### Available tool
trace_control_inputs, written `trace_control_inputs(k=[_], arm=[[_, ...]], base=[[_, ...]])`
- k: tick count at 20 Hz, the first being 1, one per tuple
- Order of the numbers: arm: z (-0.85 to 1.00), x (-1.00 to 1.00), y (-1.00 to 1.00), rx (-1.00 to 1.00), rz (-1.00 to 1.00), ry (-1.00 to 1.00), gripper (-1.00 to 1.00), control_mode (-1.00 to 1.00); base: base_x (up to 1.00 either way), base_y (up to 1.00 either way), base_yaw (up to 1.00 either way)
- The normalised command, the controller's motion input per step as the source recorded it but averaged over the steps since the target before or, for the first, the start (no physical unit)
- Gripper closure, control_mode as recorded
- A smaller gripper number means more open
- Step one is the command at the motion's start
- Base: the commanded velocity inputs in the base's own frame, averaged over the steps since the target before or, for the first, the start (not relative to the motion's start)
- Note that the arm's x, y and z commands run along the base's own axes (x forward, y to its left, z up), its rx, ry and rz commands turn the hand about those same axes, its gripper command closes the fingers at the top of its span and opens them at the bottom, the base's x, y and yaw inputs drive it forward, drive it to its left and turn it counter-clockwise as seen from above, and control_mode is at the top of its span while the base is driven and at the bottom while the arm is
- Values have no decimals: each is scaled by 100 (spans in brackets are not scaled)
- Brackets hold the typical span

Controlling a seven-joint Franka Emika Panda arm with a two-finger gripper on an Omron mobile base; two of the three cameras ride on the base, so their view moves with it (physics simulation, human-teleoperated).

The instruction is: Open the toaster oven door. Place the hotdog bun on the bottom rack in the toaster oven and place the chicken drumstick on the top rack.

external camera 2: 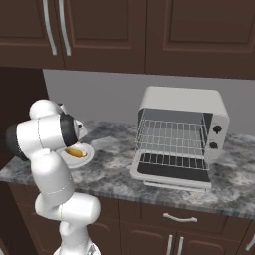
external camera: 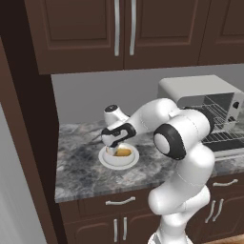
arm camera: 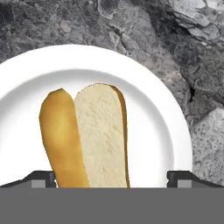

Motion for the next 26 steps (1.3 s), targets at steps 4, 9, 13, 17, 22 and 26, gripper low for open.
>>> trace_control_inputs(k=[4, 9, 13, 17, 22, 26], arm=[[-20, -17, 0, 0, 0, 0, -100, -100], [-7, -50, 0, 0, 0, 0, -100, -100], [-3, -17, -1, 0, 0, 0, -100, -100], [0, 8, -6, 0, 0, 0, -100, -100], [-18, 18, -2, 0, 0, 0, -100, -100], [-28, 29, 0, 0, 0, 1, -100, -100]], base=[[0, 0, 0], [0, 0, 0], [0, 0, 0], [0, 0, 0], [0, 0, 0], [0, 0, 0]])
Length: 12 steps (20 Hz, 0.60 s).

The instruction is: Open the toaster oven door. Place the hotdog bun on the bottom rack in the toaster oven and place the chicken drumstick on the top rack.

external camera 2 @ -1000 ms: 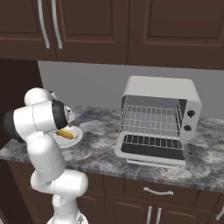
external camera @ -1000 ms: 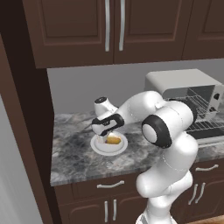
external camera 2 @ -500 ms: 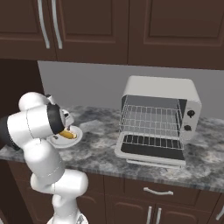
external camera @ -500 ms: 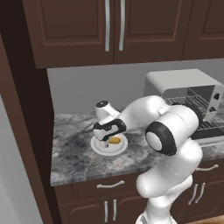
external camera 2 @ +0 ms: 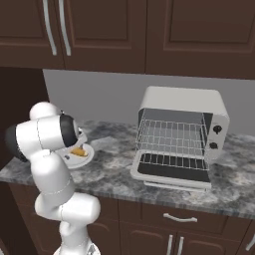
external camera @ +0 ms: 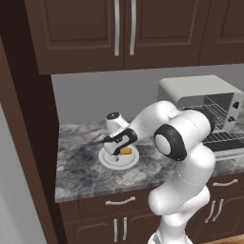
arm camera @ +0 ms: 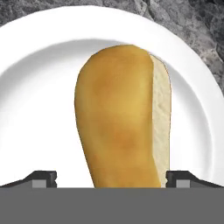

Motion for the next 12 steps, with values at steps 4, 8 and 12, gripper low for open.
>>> trace_control_inputs(k=[4, 8, 12], arm=[[-12, 25, 0, 0, 0, 0, -100, -100], [0, 4, 0, 0, 0, 1, 100, -100], [0, 1, 0, 0, 0, 1, 100, -100]], base=[[0, 0, 0], [0, 0, 0], [0, 0, 0]])
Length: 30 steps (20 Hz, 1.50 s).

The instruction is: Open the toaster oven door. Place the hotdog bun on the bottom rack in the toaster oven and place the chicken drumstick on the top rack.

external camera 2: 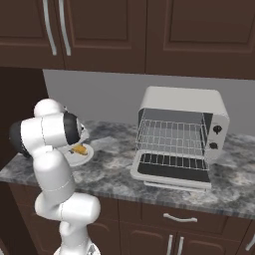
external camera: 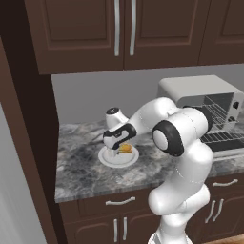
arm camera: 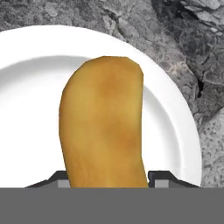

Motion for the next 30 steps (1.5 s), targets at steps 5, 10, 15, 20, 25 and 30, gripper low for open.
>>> trace_control_inputs(k=[5, 10, 15, 20, 25, 30], arm=[[43, -12, -6, 0, 0, 0, 100, -100], [65, -21, -39, 0, 1, 0, 100, -100], [64, -33, -69, 0, 1, 0, 100, -100], [50, -69, -77, 1, 4, 0, 100, -100], [36, -64, -87, 0, 3, -1, 100, -100], [19, -30, -99, 0, 1, -3, 100, -100]], base=[[0, 0, 0], [0, 0, 0], [0, 0, 0], [0, 0, 0], [0, 0, 0], [0, 0, 0]])
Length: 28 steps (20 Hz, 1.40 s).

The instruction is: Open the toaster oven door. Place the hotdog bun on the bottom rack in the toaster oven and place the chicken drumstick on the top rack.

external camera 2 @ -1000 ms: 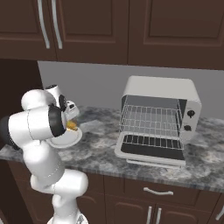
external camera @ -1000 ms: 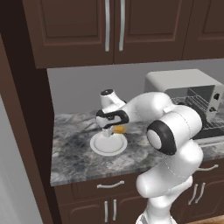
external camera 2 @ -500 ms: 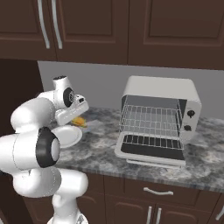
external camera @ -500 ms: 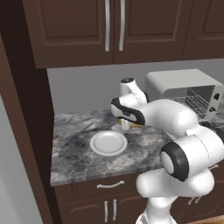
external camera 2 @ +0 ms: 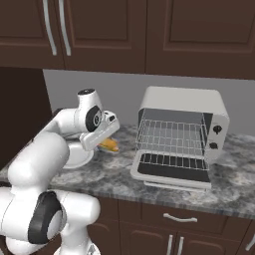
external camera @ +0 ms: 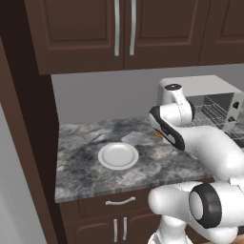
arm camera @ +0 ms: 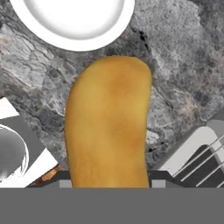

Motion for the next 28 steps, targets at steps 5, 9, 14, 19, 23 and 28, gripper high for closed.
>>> trace_control_inputs(k=[5, 9, 14, 19, 23, 28], arm=[[20, -15, -99, 5, 7, -3, 100, -100], [22, -2, -85, 4, 13, -5, 100, -100], [16, 0, -75, 5, 14, -5, 100, -100], [4, 6, -56, 9, 12, -4, 100, -100], [0, 22, -45, 8, 12, -1, 100, -100], [0, 38, -18, 1, 11, 0, 100, -100]], base=[[0, 0, 0], [0, 0, 0], [0, 0, 0], [0, 0, 0], [0, 0, 0], [0, 0, 0]])
